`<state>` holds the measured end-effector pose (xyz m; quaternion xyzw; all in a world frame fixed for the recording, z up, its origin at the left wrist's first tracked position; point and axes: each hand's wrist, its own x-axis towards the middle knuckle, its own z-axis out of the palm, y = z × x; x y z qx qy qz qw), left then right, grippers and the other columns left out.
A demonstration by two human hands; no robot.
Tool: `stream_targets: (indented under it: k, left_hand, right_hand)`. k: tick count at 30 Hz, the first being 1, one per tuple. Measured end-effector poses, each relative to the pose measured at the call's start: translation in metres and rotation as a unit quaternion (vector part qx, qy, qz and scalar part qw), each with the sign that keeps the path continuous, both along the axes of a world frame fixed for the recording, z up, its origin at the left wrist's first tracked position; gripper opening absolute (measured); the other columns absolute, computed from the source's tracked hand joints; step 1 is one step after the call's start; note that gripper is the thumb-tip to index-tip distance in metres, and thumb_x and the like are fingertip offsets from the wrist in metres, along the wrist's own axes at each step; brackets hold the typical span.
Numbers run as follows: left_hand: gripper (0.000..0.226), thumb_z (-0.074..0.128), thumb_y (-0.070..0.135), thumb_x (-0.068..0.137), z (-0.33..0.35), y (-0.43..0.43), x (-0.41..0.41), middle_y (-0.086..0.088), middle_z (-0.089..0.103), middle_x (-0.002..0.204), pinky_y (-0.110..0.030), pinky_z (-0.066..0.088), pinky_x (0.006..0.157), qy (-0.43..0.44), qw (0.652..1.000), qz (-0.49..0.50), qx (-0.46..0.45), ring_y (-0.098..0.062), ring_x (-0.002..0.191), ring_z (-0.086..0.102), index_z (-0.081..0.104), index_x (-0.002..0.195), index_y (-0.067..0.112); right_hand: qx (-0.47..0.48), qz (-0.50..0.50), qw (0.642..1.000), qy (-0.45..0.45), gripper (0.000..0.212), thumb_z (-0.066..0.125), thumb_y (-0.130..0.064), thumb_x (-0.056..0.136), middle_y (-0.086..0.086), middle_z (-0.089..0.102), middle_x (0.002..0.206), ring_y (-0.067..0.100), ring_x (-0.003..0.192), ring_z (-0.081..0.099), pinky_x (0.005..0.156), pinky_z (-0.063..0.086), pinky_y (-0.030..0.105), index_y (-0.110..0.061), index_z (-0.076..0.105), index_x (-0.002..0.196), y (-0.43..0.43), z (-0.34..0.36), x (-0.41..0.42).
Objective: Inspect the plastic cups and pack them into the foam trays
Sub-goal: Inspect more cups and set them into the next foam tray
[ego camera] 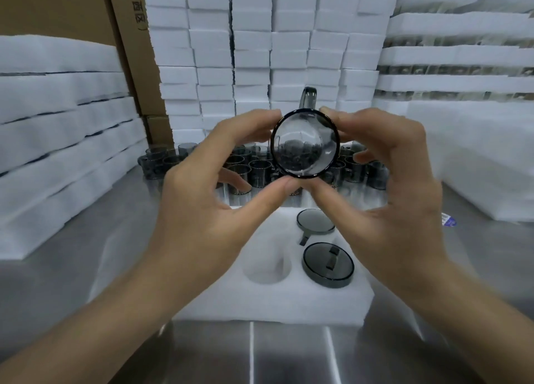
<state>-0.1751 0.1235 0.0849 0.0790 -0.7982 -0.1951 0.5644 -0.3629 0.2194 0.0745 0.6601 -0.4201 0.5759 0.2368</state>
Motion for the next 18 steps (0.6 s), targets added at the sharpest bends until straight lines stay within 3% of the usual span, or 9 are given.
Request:
stream_targets:
  k: [2, 5, 8, 10, 14, 18]
  left_hand:
    - [0.051, 0.079, 0.028, 0.097, -0.001, 0.001, -0.002, 0.015, 0.073, 0.13, -0.031, 0.06, 0.084, 0.012, 0.995, -0.053, 0.079, -0.015, 0.126, 0.068, 0.058, 0.143, 0.028]
    - [0.043, 0.072, 0.038, 0.1, 0.001, 0.002, -0.006, 0.011, 0.081, 0.102, -0.022, 0.057, 0.078, 0.025, 0.973, -0.105, 0.205, -0.005, 0.097, 0.074, 0.055, 0.14, 0.031]
    - [0.05, 0.067, 0.059, 0.095, 0.004, 0.003, -0.008, 0.001, 0.082, 0.104, -0.023, 0.057, 0.068, 0.015, 0.938, -0.134, 0.319, -0.012, 0.091, 0.076, 0.061, 0.136, 0.031]
    - [0.052, 0.065, 0.066, 0.097, 0.005, 0.003, -0.01, -0.004, 0.082, 0.106, -0.025, 0.055, 0.066, 0.001, 0.913, -0.15, 0.379, -0.015, 0.085, 0.076, 0.066, 0.132, 0.027]
    - [0.045, 0.055, 0.055, 0.104, 0.003, -0.001, -0.012, -0.008, 0.08, 0.096, -0.032, 0.052, 0.069, -0.019, 0.884, -0.159, 0.44, -0.018, 0.073, 0.07, 0.072, 0.125, 0.02]
    - [0.033, 0.048, 0.045, 0.112, 0.001, -0.004, -0.012, -0.01, 0.08, 0.089, -0.034, 0.05, 0.071, -0.028, 0.894, -0.151, 0.42, -0.02, 0.07, 0.071, 0.069, 0.128, 0.025]
  right_hand:
    - [0.02, 0.021, 0.999, -0.023, 0.065, 0.09, -0.013, 0.086, -0.009, 0.058, 0.136, 0.018, 0.127, 0.064, 0.106, 0.047, 0.027, -0.016, 0.048, 0.136, 0.0, 0.0, 0.001]
    - [0.06, 0.044, 0.996, -0.041, 0.071, 0.09, -0.022, 0.084, -0.007, 0.06, 0.139, 0.016, 0.134, 0.061, 0.111, 0.047, 0.031, -0.018, 0.045, 0.139, 0.002, 0.0, 0.003]
    - [0.073, 0.009, 0.997, -0.003, 0.07, 0.087, -0.031, 0.086, -0.015, 0.057, 0.136, 0.016, 0.127, 0.06, 0.107, 0.048, 0.037, -0.023, 0.048, 0.143, 0.002, -0.001, 0.005]
    - [0.074, -0.015, 0.997, 0.008, 0.063, 0.08, -0.032, 0.087, -0.017, 0.057, 0.131, 0.012, 0.122, 0.058, 0.104, 0.046, 0.033, -0.027, 0.05, 0.143, 0.0, -0.002, 0.007]
    - [0.083, -0.045, 0.996, 0.001, 0.06, 0.077, -0.032, 0.087, -0.002, 0.062, 0.12, 0.021, 0.115, 0.058, 0.101, 0.045, 0.029, -0.028, 0.055, 0.142, -0.002, -0.005, 0.009]
    - [0.1, -0.05, 0.994, -0.016, 0.059, 0.072, -0.039, 0.091, -0.012, 0.057, 0.119, 0.016, 0.114, 0.057, 0.102, 0.042, 0.024, -0.031, 0.053, 0.147, -0.004, -0.01, 0.011]
